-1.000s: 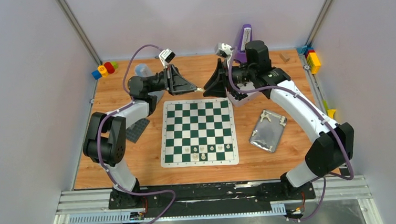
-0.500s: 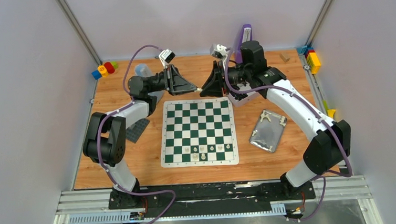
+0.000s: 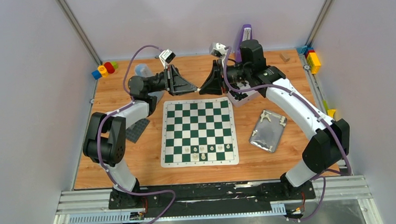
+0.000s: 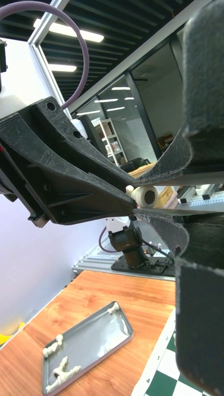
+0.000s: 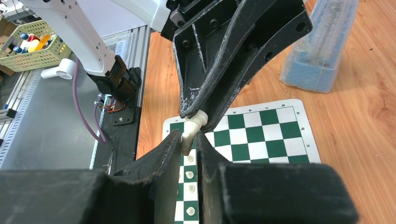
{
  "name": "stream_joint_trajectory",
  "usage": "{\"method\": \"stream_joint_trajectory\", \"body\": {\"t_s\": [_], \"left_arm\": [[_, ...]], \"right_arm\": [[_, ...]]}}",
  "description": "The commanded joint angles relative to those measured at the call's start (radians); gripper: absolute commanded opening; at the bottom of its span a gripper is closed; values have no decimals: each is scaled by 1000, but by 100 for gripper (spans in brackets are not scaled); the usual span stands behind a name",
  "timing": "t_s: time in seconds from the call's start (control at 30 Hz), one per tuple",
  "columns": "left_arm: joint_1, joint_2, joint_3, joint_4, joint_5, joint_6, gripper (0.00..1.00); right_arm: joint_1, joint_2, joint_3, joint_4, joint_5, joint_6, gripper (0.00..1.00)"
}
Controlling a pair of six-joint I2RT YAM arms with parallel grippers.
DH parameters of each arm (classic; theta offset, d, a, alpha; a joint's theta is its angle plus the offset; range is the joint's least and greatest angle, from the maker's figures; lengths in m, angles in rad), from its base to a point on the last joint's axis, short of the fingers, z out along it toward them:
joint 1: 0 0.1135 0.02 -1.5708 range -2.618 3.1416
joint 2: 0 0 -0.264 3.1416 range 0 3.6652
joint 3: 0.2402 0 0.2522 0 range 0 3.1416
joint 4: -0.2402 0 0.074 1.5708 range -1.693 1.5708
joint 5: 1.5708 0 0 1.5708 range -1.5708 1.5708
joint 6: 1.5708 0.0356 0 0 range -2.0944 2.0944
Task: Set up the chess pieces on the board
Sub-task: Place the chess piece on the chessboard.
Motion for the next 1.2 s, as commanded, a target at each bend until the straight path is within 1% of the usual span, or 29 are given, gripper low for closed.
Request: {"method": "stream_joint_trajectory", "body": {"t_s": [0.0,0.23,0.33,0.37,0.4,0.43,0.47,0.53,0.57,0.6,0.8,0.87,0.93,0.97,1.0,1.03,1.07,1.1,1.13,1.17], "left_arm": [[-9,-34,-7,12,-3,38,0],[-9,-32,-12,-9,0,59,0],[-9,-35,-11,-22,2,69,6],[-9,-36,-10,-23,4,73,11],[-9,-37,-9,-29,6,76,14],[-9,-38,-8,-32,7,84,19],[-9,-40,-7,-40,10,88,22],[-9,-44,-6,-59,12,106,32],[-9,-45,-5,-71,13,118,34],[-9,-46,-4,-79,14,128,39],[3,-43,8,-96,18,156,55],[16,-44,10,-97,22,173,58],[33,-56,8,-122,26,212,59],[39,-74,4,-162,32,237,60],[53,-82,2,-190,36,297,60],[60,-105,-2,-260,42,327,60],[73,-119,-4,-345,44,398,61],[80,-145,-5,-395,49,439,61],[94,-161,-2,-541,51,546,62],[102,-195,10,-631,49,610,63]], "right_arm": [[9,6,48,11,-19,-10,15],[10,-2,42,8,-26,-16,0],[8,-10,31,8,-26,-22,0],[9,-13,27,7,-27,-24,0],[9,-18,21,6,-26,-27,0],[8,-25,16,4,-27,-33,0],[9,-32,10,2,-25,-38,0],[8,-47,-4,-4,-25,-45,0],[8,-54,-11,-6,-28,-48,0],[9,-64,-20,-8,-29,-51,0],[7,-118,-77,-38,-25,-93,0],[7,-139,-104,-69,-8,-128,0],[8,-161,-138,-114,30,-183,0],[7,-174,-159,-139,52,-211,0],[8,-184,-180,-162,75,-236,0],[10,-193,-200,-191,102,-268,0],[21,-202,-219,-222,135,-298,0],[34,-207,-238,-252,175,-333,0],[54,-213,-257,-282,244,-367,0],[78,-219,-278,-302,302,-398,0]]}}
